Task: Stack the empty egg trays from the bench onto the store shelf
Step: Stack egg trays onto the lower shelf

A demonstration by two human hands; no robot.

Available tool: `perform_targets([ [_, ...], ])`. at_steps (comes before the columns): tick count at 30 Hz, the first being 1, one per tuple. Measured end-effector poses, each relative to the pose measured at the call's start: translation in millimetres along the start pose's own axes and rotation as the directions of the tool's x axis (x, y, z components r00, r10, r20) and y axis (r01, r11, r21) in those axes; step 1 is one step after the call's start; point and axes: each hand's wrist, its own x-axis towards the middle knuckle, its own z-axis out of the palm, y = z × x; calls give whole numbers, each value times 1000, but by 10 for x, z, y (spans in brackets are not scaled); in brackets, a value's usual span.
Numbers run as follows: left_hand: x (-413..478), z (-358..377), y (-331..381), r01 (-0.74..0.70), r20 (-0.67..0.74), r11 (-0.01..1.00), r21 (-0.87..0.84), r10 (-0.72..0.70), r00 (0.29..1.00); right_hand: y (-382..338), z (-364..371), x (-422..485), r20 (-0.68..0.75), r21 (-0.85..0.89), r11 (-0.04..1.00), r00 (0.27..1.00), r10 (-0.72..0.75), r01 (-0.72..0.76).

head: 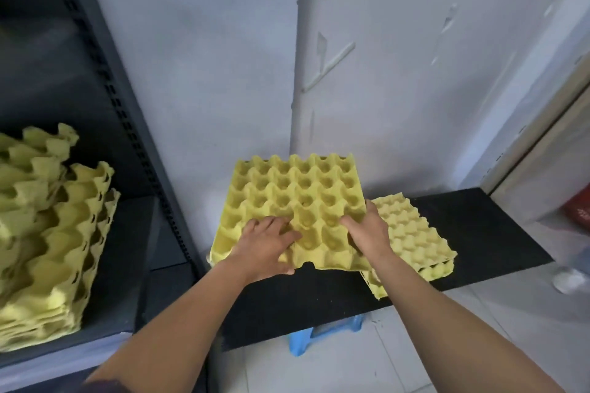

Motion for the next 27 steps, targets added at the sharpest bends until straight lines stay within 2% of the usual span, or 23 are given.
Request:
perform_targets([
  [7,-842,-597,410,61,-155,986,156,-36,987,-264,-368,-797,2,107,987,993,-119,118],
  [13,-1716,-1001,575,201,-217,959,202,-156,964,-637,-399,-1500,86,132,965,967,-240,227],
  [20,-2776,-1223,328,354,-242,913,204,-304,921,-1164,45,-2233,209,175,920,900,-382,349],
  [27,-3860,-1323,-309,491,-296,849,195,-426,855,-1826,837,-3025,284,228,858,811,-511,460],
])
